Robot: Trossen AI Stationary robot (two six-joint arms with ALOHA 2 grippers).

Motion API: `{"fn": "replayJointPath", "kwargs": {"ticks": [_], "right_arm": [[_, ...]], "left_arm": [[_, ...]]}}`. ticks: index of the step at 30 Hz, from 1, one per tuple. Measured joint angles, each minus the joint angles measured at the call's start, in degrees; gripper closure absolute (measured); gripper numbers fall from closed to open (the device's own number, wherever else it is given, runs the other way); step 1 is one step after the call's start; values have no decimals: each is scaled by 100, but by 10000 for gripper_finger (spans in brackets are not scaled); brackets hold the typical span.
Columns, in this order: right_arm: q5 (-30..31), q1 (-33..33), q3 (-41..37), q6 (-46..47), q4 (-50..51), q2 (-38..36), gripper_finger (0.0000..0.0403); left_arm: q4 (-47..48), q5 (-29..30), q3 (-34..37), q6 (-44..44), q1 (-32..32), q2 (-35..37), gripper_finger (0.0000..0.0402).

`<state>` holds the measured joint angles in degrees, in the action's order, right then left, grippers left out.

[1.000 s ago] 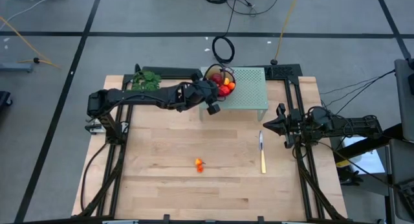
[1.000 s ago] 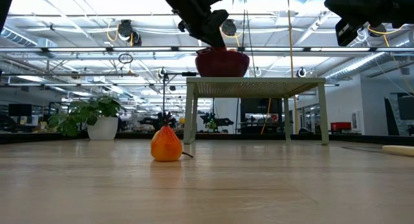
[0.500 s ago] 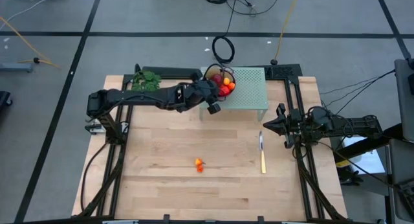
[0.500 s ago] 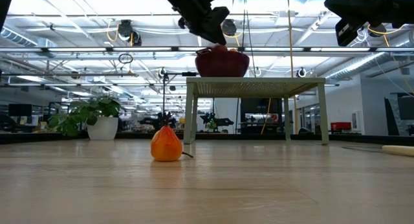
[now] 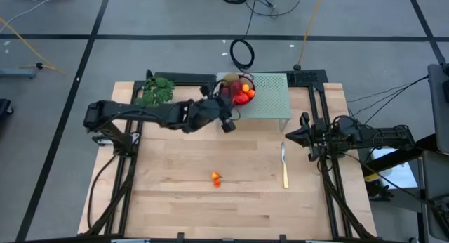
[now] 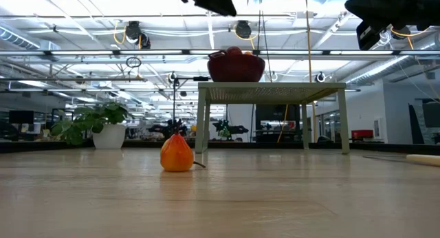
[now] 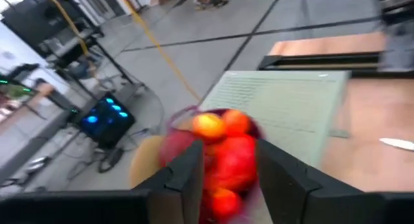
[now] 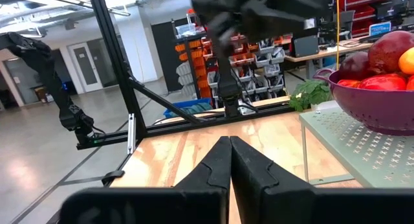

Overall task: Pick & Place Fruit
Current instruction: Put the pear into the dark red colander on the shelf

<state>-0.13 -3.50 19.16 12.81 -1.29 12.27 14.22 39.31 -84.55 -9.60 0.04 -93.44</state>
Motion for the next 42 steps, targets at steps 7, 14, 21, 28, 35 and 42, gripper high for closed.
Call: {"fn": "replayJointPath", "kwargs": {"ticks": [7, 14, 21, 28, 35, 42], "right_arm": [[-1, 1, 0, -1, -12, -2, 403], [-1, -1, 0, -1, -14, -1, 403], [-1, 0, 0, 0, -14, 0, 403], [-1, 0, 0, -1, -14, 0, 403], [-1, 1, 0, -1, -12, 0, 403], [1, -1, -2, 1, 23, 2, 403]], "left_arm": [[724, -265, 0, 852, -717, 146, 320], [1401, -1252, 0, 1474, -1346, 143, 380], [1679, -2144, 0, 3035, -1755, 121, 387], [2338, -2472, -1, 4083, -2091, -33, 381], [2578, -2516, 0, 3963, -2291, -342, 380], [2944, -2672, 3, 3635, -2334, -635, 350]]}}
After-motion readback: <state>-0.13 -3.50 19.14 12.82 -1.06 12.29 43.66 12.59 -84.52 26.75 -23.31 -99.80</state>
